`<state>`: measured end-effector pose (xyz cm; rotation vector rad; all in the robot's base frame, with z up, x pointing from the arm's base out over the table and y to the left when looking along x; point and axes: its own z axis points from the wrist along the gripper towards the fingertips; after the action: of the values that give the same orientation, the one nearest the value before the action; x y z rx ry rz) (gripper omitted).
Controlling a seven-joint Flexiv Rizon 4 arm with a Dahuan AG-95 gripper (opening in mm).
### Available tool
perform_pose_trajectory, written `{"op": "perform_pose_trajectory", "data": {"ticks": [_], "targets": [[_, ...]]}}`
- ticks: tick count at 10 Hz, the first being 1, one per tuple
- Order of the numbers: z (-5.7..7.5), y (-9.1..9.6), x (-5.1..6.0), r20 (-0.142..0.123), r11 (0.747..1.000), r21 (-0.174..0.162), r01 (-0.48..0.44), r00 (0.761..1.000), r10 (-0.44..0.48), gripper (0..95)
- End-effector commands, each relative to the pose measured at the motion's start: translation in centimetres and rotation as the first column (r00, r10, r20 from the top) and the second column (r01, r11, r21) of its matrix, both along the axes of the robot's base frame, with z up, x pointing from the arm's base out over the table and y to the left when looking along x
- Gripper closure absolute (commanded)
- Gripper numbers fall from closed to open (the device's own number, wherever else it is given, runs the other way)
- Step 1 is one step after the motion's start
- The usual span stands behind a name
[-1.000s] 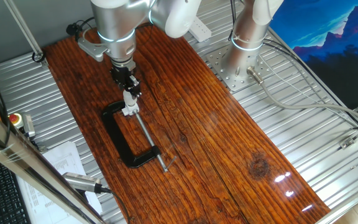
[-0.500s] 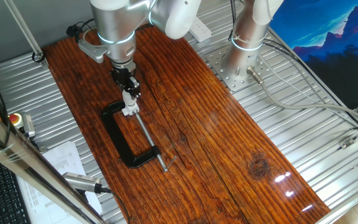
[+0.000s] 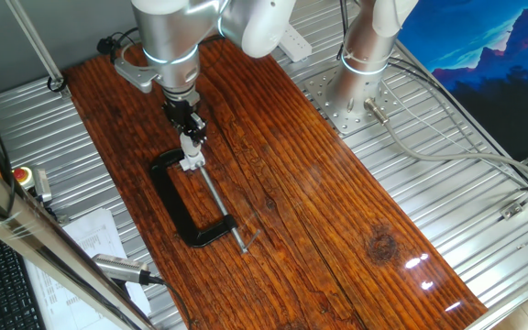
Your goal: Take out the light bulb by rotating it
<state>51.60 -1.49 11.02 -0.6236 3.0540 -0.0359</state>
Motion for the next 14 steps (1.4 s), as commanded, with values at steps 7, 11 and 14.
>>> {"op": "perform_pose_trajectory", "data": {"ticks": [7,11,14], "targets": [[-0.18,0.89,0.36,-0.022,0.977,-0.047,-0.21,0.978,0.209,95.0],[-0.08,0.9,0.35,-0.026,0.912,-0.078,-0.402,0.916,0.401,95.0],[0.02,0.91,0.34,-0.03,0.879,-0.08,-0.469,0.883,0.469,95.0]]}}
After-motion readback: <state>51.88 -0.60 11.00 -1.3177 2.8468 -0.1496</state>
